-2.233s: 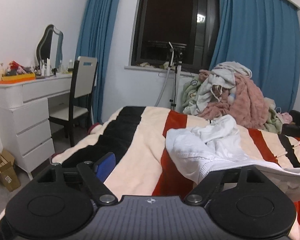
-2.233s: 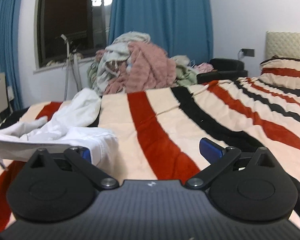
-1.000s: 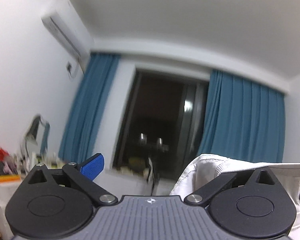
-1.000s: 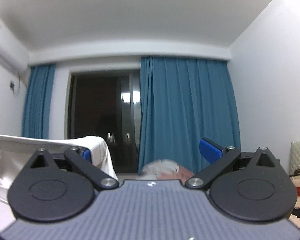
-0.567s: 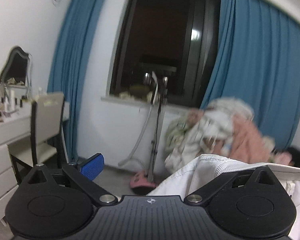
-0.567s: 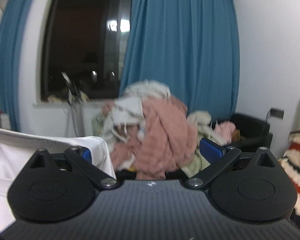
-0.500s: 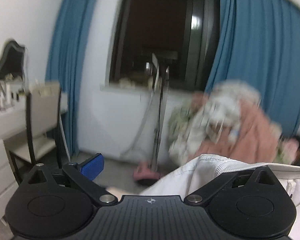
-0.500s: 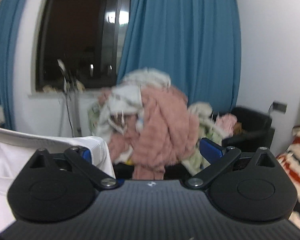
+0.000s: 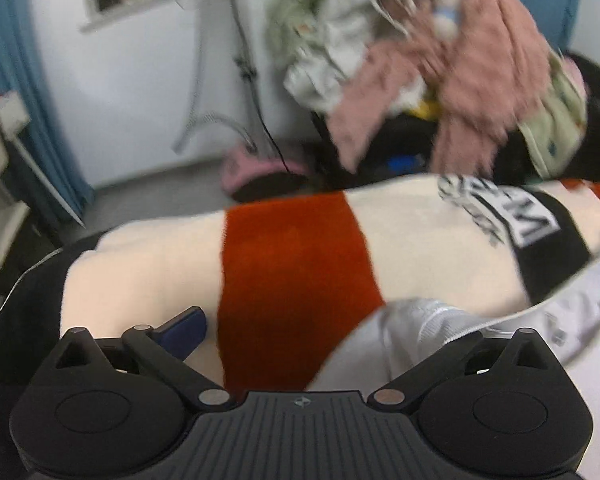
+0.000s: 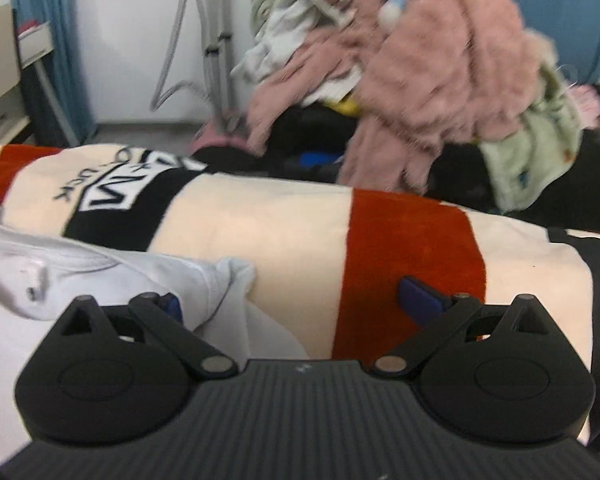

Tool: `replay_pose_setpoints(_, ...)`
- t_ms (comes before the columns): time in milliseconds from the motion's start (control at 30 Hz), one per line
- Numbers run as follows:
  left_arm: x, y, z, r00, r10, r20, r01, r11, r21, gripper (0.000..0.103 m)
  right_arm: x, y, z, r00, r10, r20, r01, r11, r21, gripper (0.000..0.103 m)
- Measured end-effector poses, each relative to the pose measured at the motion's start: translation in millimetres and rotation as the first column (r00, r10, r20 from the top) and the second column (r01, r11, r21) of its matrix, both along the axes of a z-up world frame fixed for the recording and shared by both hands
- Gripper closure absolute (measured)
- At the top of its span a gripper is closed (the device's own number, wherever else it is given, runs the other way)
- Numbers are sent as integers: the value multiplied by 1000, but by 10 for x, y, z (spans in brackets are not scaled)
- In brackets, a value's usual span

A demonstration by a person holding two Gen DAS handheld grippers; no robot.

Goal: Fold clothes

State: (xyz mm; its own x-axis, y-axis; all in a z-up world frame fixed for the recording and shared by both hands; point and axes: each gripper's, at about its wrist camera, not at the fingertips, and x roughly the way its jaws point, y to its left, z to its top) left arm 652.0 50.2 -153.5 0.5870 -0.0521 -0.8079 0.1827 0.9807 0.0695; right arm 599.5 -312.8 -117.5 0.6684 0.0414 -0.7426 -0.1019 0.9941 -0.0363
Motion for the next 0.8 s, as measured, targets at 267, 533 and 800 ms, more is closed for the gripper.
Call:
replay_pose_setpoints(267, -647, -210, 618, 998, -66, 8, 65, 995, 79, 0, -431, 213, 473, 998, 64, -20, -62, 994, 89, 0)
replay_pose_setpoints(533, -2246, -389, 1171, 974, -4, 228, -16, 996, 84, 0, -2109, 188, 931, 964, -81, 252, 35, 982, 184, 0)
replay_pose_setpoints(800, -3596, -496, 1131, 945, 116, 306, -137, 989, 49, 0, -3893, 384, 987, 943, -82, 322, 14, 978, 206, 0)
